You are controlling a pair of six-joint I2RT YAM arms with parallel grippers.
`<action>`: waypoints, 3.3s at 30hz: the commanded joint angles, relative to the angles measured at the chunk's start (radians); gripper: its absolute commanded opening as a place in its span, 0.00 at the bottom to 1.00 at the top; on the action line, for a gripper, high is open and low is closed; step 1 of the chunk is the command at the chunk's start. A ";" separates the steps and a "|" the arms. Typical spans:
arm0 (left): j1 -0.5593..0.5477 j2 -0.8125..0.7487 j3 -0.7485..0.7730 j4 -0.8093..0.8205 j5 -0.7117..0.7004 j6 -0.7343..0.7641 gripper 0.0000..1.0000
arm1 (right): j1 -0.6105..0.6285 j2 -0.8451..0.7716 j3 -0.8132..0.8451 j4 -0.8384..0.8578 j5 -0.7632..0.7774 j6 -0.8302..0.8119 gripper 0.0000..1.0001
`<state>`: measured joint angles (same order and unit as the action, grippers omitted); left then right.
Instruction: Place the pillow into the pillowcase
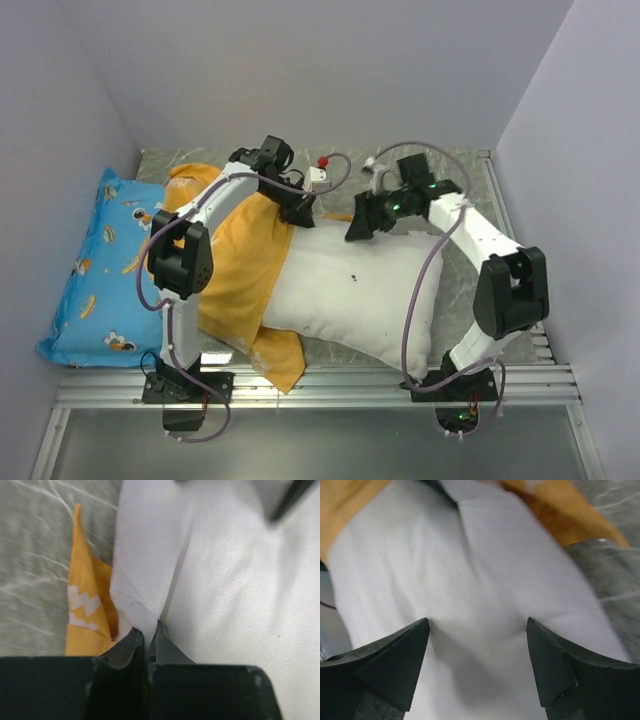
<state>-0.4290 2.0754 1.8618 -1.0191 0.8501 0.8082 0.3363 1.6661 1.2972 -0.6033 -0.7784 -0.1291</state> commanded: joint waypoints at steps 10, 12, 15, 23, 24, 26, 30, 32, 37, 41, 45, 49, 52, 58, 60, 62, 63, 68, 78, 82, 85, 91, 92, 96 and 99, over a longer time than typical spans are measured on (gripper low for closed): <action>-0.183 -0.873 -0.649 0.552 -0.120 0.402 0.00 | -0.312 -0.013 0.337 -0.050 -0.117 0.034 0.89; -0.214 -0.984 -0.824 0.696 -0.144 0.428 0.00 | -0.287 -0.011 0.315 -0.052 -0.157 -0.001 0.89; -0.246 -1.123 -0.929 0.627 -0.138 0.528 0.00 | -0.246 -0.019 0.277 -0.099 -0.212 -0.081 0.89; -0.287 -1.210 -1.018 0.609 -0.171 0.543 0.00 | -0.115 -0.109 0.218 -0.063 -0.347 -0.106 0.91; -0.287 -1.207 -1.014 0.611 -0.171 0.543 0.00 | -0.112 -0.120 0.223 -0.047 -0.358 -0.066 0.91; -0.287 -1.196 -1.009 0.611 -0.172 0.543 0.00 | -0.091 -0.140 0.237 -0.030 -0.383 -0.040 0.92; -0.287 -1.184 -1.007 0.623 -0.174 0.545 0.00 | -0.005 -0.141 0.261 -0.134 -0.369 -0.134 0.92; -0.287 -1.181 -1.010 0.623 -0.174 0.551 0.00 | 0.021 -0.146 0.245 -0.167 -0.348 -0.171 0.92; -0.287 -1.190 -1.026 0.660 -0.183 0.543 0.00 | 0.102 -0.141 0.189 -0.162 -0.245 -0.213 0.89; -0.289 -1.193 -1.046 0.705 -0.198 0.545 0.00 | 0.113 -0.088 0.204 -0.168 -0.173 -0.216 0.38; -0.228 -1.143 -1.073 0.858 -0.263 0.586 0.00 | 0.052 -0.120 0.218 -0.156 -0.143 -0.213 0.00; -0.070 -0.874 -0.943 1.003 -0.247 0.606 0.00 | -0.101 -0.163 0.235 -0.160 -0.162 -0.213 0.00; -0.013 -0.655 -0.759 1.160 -0.289 0.484 0.03 | -0.174 -0.173 0.208 -0.224 -0.139 -0.280 0.00; -0.037 -0.417 -0.304 1.027 -0.440 -0.023 0.62 | -0.233 -0.209 -0.054 -0.107 -0.095 -0.283 0.00; -0.037 -0.431 -0.216 0.794 -0.438 -0.153 0.68 | -0.249 -0.235 -0.139 -0.079 -0.079 -0.291 0.00; -0.042 -0.487 -0.252 0.679 -0.436 -0.311 0.70 | -0.252 -0.250 -0.189 -0.043 -0.062 -0.285 0.00; -0.048 -0.517 -0.294 0.662 -0.451 -0.360 0.70 | -0.250 -0.250 -0.200 -0.030 -0.062 -0.277 0.00; -0.125 -0.581 -0.437 0.665 -0.600 -0.414 0.71 | -0.250 -0.212 -0.213 -0.021 -0.111 -0.247 0.00; -0.250 -0.224 -0.073 0.553 -0.721 -0.261 0.73 | -0.250 -0.216 -0.193 -0.044 -0.163 -0.205 0.00; -0.293 -0.172 -0.050 0.548 -0.760 -0.233 0.72 | -0.249 -0.224 -0.190 -0.053 -0.171 -0.205 0.00; -0.303 -0.147 -0.061 0.580 -0.825 -0.219 0.66 | -0.252 -0.229 -0.188 -0.064 -0.171 -0.213 0.00; -0.316 -0.195 -0.073 0.608 -0.859 -0.215 0.27 | -0.250 -0.233 -0.196 -0.046 -0.177 -0.198 0.00; -0.326 -0.208 -0.078 0.602 -0.859 -0.205 0.21 | -0.252 -0.229 -0.196 -0.039 -0.179 -0.193 0.00; -0.363 -0.297 -0.092 0.509 -0.717 -0.173 0.00 | -0.250 -0.220 -0.188 -0.036 -0.194 -0.181 0.00; -0.386 -0.351 -0.079 0.417 -0.544 -0.175 0.00 | -0.250 -0.224 -0.191 -0.024 -0.197 -0.170 0.00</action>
<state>-0.7719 1.8496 1.7561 -0.5152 0.0952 0.6178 0.0788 1.4727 1.0786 -0.6441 -0.9310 -0.3191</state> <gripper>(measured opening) 0.012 0.008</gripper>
